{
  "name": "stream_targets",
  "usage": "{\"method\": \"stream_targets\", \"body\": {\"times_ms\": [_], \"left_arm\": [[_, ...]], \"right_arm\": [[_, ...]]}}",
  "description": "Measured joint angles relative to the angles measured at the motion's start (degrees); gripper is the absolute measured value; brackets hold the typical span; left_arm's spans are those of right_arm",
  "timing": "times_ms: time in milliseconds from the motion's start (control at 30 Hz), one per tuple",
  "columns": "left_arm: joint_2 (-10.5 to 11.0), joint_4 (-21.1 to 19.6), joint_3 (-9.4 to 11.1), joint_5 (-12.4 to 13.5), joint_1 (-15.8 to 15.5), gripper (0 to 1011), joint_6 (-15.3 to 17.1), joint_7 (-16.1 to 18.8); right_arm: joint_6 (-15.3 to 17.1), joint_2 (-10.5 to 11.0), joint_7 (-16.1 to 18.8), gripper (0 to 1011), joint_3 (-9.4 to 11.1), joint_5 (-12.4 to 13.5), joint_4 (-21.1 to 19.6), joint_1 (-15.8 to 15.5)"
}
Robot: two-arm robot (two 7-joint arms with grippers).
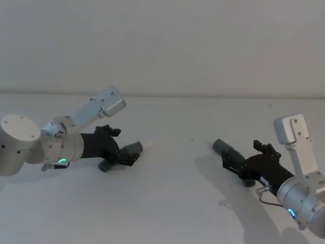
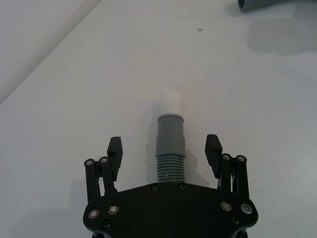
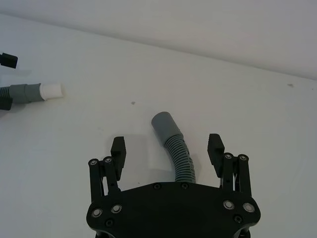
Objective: Use both hands to pick up one end of the pipe from the table, align the ends, and insert them.
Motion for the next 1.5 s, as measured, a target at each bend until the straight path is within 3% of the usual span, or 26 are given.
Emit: {"method": "stream_targets", "body": {"times_ms": [1500], "left_arm": [[-2.47,5.31,0.76,0.72,-2.30,1001,0.38,-1.98]], "right_arm": [[0.00,0.00,0.00,1000,0.00,0.00,0.00,0.00]]}}
